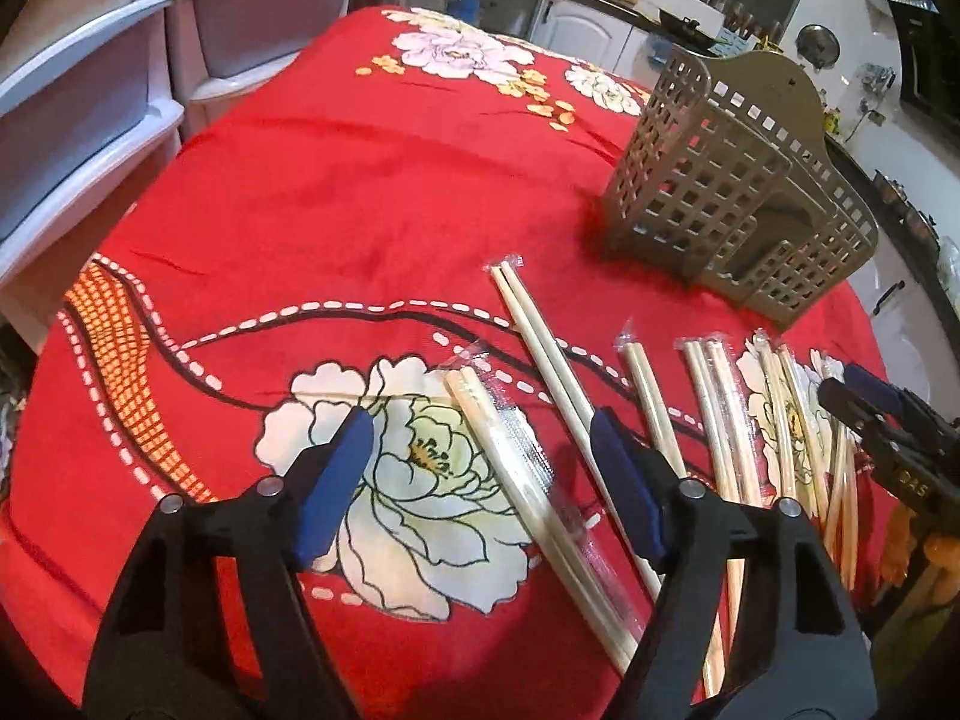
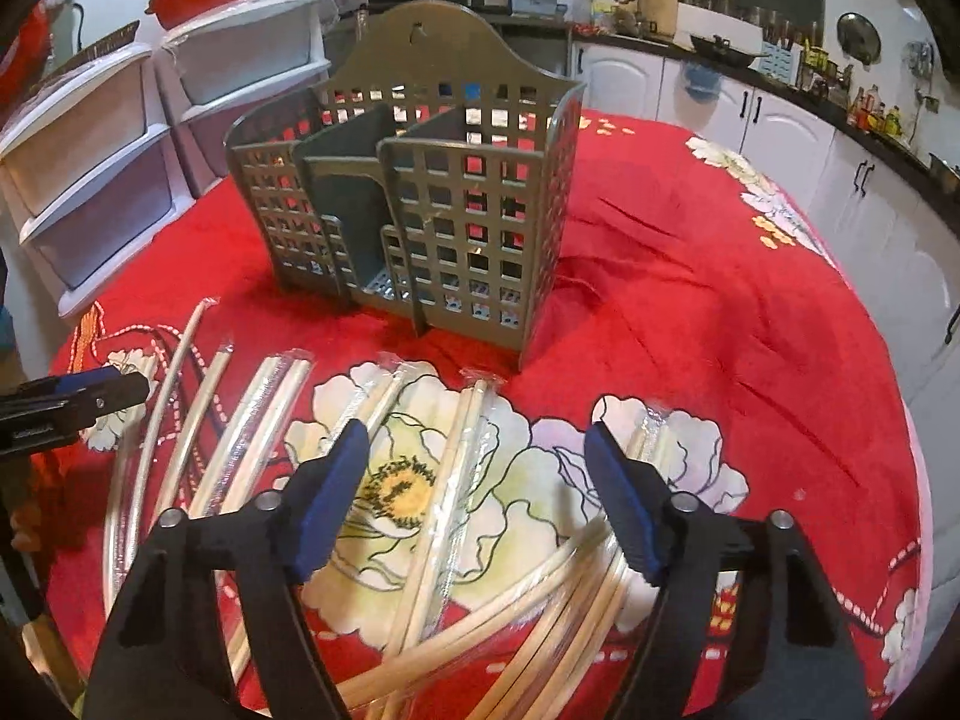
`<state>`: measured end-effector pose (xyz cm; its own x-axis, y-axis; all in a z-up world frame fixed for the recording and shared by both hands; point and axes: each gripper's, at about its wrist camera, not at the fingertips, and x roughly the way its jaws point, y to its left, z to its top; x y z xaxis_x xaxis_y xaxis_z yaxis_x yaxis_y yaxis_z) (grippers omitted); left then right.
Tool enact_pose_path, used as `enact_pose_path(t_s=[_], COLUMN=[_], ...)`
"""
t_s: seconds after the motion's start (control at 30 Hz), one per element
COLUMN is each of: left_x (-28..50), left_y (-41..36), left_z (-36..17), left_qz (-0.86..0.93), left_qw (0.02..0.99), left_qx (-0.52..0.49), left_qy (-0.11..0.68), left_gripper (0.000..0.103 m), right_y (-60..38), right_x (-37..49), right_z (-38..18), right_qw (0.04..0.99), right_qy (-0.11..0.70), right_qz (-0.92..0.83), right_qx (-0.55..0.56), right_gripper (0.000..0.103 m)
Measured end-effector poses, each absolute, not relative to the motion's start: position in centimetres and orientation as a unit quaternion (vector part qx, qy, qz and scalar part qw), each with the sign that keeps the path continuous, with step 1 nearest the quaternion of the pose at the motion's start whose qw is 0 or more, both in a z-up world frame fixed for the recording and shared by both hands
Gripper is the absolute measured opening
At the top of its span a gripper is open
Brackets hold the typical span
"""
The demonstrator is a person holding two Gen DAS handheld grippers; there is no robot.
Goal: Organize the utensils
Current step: 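Grasp a wrapped chopstick pair with the left gripper while the right grasps another pair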
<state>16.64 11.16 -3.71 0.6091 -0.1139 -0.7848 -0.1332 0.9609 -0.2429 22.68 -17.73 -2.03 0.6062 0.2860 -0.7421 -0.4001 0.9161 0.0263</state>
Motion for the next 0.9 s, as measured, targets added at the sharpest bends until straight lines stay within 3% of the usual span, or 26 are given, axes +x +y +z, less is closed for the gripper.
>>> enact_pose_path(t_s=[0.13,0.33,0.57,0.73,0.9], left_x=[17.2,18.1,18.9,19.0,19.1], left_y=[11.2,11.3,11.5,11.4,11.3], left_z=[-3.8,-4.0,-4.2,-4.2,-4.1], left_qz=[0.003,0.012,0.021,0.024,0.025], left_qw=[0.885,0.887,0.893,0.897,0.899], left_qx=[-0.137,-0.122,-0.114,-0.106,-0.102], left_qy=[0.444,0.444,0.434,0.427,0.424], left_gripper=[0.052,0.03,0.016,0.011,0.005], right_y=[-17.8,-16.8,-15.6,-15.3,-14.9], right_x=[24.6,25.8,26.8,27.0,26.0], right_z=[-3.3,-3.9,-4.3,-4.3,-4.1], right_qw=[0.872,0.867,0.868,0.872,0.878], right_qy=[0.44,0.448,0.45,0.443,0.43], right_qz=[0.207,0.209,0.194,0.189,0.188], right_qx=[-0.048,-0.059,-0.079,-0.088,-0.094], right_gripper=[0.049,0.042,0.034,0.02,0.014])
